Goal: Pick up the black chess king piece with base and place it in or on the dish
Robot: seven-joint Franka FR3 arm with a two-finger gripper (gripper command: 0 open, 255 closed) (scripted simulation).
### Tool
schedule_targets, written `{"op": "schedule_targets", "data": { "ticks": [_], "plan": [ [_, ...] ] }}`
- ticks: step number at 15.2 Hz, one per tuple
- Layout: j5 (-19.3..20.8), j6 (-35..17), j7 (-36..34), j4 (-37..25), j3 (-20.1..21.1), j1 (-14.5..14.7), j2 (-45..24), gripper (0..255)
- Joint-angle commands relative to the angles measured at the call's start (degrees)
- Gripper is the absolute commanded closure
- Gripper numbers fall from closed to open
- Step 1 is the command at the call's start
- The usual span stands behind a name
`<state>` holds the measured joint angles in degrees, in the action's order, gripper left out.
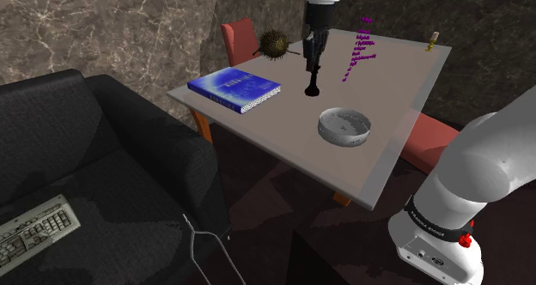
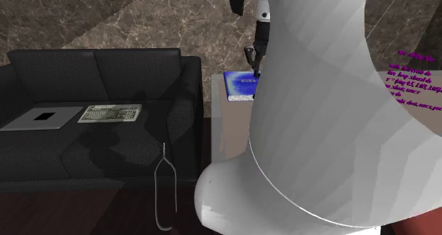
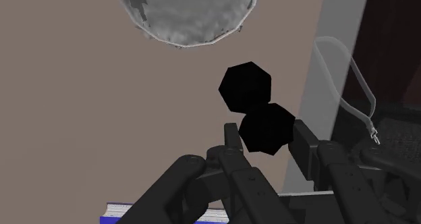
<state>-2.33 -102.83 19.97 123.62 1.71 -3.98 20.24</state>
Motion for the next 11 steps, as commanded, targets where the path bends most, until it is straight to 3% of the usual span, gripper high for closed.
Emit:
{"op": "schedule_targets", "data": {
  "ticks": [1,9,11],
  "plan": [
    [0.42,0.67,1.91,3.07,-1.32,-0.72,3.71,255],
    [4.0,5.16,9.58,10.58,-7.29,-4.17,15.6,255],
    [4.05,3.65,9.6,12.19,-7.34,-4.21,15.69,255]
  ]
}}
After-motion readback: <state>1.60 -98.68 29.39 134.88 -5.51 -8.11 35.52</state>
